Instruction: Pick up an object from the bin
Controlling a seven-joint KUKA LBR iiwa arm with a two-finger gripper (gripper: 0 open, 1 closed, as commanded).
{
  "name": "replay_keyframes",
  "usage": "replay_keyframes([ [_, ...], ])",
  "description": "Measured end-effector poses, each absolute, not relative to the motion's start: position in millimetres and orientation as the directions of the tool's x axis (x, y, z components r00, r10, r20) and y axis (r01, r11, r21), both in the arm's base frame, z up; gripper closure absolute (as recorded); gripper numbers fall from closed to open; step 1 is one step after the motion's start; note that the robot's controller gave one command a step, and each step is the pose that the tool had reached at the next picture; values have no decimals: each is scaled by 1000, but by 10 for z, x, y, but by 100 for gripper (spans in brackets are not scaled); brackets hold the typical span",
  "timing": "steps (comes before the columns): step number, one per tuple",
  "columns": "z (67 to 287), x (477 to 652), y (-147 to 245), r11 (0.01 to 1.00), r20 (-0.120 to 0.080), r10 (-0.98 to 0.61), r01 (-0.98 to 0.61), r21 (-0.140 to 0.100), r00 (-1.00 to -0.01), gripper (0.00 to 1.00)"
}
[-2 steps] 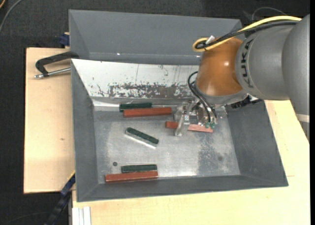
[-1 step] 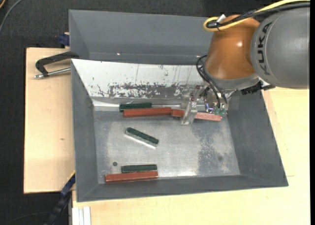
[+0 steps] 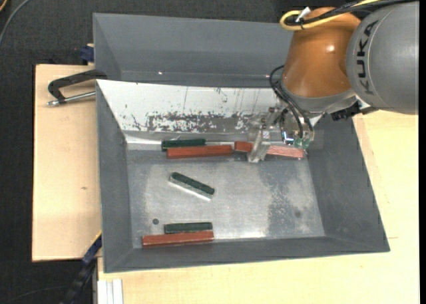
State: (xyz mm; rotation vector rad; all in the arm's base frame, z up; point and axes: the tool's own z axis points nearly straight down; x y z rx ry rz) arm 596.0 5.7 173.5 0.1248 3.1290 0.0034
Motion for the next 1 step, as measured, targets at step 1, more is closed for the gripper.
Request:
replay_keyframes([
  [1,1827,5975,63,997,-8,79,79,2,-997,100],
])
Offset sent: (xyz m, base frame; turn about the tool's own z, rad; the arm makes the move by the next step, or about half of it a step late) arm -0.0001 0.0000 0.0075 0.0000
